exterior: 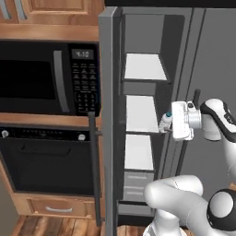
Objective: Take the bottled waters from the counter and place them in the freezer to freeze. Close the freezer door after placing the bottles.
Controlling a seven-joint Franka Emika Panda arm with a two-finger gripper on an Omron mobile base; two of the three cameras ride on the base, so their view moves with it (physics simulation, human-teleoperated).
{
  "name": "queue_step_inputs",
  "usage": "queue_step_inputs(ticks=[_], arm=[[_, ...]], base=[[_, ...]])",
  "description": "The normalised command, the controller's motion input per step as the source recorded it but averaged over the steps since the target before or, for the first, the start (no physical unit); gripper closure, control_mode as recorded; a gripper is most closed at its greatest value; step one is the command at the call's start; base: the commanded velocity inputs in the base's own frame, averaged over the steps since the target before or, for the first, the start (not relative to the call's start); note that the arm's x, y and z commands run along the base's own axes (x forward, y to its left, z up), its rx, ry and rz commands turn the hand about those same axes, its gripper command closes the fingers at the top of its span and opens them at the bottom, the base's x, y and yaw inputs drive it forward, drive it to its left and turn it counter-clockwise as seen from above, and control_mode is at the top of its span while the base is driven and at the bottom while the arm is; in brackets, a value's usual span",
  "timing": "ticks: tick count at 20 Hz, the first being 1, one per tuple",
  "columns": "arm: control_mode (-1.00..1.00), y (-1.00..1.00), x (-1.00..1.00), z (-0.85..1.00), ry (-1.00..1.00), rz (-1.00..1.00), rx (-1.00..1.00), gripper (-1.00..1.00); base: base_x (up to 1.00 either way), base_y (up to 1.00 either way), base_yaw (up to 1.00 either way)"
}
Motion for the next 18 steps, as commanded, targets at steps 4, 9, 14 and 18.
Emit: queue_step_inputs(ticks=[4, 9, 14, 18], arm=[[1.0, 0.0, 0.0, 0.0, 0.0, 0.0, 0.0, 1.0], [-1.0, 0.0, -0.03, 0.18, -0.01, -0.13, 0.0, 1.0], [-1.0, 0.06, -0.09, 0.57, -0.1, -0.44, 0.0, 1.0], [-1.0, 0.24, -0.03, 0.74, -0.09, -0.5, 0.03, 1.0]], base=[[0.33, 0.38, -0.16], [0.15, 0.26, -0.12], [0.0, 0.0, 0.0], [0.0, 0.0, 0.0]])
